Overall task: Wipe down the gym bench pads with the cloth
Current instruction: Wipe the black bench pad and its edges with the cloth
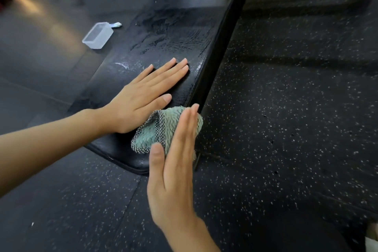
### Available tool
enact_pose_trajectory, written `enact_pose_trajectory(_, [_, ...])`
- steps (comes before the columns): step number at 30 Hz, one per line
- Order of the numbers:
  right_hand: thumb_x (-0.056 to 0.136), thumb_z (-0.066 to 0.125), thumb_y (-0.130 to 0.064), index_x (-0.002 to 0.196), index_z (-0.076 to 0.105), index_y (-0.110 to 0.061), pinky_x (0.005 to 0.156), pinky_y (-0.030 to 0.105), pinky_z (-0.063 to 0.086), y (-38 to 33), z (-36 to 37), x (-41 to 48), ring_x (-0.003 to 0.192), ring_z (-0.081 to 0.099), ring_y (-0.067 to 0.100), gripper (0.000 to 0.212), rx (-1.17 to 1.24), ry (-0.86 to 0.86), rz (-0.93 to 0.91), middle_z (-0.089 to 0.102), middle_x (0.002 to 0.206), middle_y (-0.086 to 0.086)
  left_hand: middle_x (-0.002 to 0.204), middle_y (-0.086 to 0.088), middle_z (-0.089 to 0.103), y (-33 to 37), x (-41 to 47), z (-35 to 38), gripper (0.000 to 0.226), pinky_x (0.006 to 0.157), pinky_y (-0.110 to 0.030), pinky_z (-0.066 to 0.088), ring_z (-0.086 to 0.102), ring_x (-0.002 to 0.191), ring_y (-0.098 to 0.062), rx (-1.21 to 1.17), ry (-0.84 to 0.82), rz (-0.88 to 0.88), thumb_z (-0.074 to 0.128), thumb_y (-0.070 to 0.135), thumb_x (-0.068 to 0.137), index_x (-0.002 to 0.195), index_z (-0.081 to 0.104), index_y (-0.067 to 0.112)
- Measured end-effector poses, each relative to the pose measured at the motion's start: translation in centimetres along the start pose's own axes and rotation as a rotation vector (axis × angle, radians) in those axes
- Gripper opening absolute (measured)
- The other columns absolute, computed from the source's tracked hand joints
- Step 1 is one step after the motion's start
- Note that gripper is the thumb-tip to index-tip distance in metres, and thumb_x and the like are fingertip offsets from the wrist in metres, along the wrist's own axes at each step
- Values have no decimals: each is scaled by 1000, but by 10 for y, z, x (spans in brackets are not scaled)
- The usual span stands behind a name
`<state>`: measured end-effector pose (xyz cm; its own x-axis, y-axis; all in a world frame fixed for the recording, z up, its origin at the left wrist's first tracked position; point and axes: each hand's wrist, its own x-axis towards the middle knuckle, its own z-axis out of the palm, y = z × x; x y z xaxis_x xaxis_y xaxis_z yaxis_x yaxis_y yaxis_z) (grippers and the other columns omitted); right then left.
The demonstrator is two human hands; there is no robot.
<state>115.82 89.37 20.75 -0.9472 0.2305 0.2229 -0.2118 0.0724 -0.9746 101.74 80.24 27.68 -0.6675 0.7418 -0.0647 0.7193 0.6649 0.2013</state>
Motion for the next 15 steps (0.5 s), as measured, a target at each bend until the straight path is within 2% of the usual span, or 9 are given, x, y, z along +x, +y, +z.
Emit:
enact_pose_trajectory(5, [103, 25, -39, 156, -1, -11, 123, 33, -3, 10, -10, 44, 151, -14, 11, 65, 13, -13, -30, -14, 165, 2, 165, 10, 8, -1, 1, 3, 59, 123, -49, 6, 4, 153, -14, 7, 8, -5, 13, 47, 104, 158, 12, 22])
enact_pose_trajectory(8, [103, 25, -36, 156, 2, -5, 123, 31, -5, 17, -18, 78, 151, -13, 13, 66, -41, -7, -49, -11, 165, 8, 164, 19, 5, -1, 2, 4, 58, 123, -45, 4, 4, 153, -12, -14, 20, 11, 9, 55, 103, 157, 4, 34])
enact_pose_trajectory(10, [102, 24, -37, 156, 3, -4, 123, 31, -5, 20, -22, 91, 151, -13, 13, 66, -48, -5, -52, -10, 165, 8, 163, 23, 3, -1, 2, 4, 56, 123, -44, 4, 4, 152, -11, -9, 31, 21, 10, 54, 104, 155, 2, 35])
enact_pose_trajectory(15, [103, 25, -36, 156, 1, -7, 124, 34, -2, 17, -20, 71, 151, -15, 11, 65, -47, -17, -58, -12, 165, 4, 165, 16, 6, -2, 3, 5, 55, 123, -44, 3, 4, 153, -13, -3, 29, 13, 14, 45, 105, 157, 5, 30])
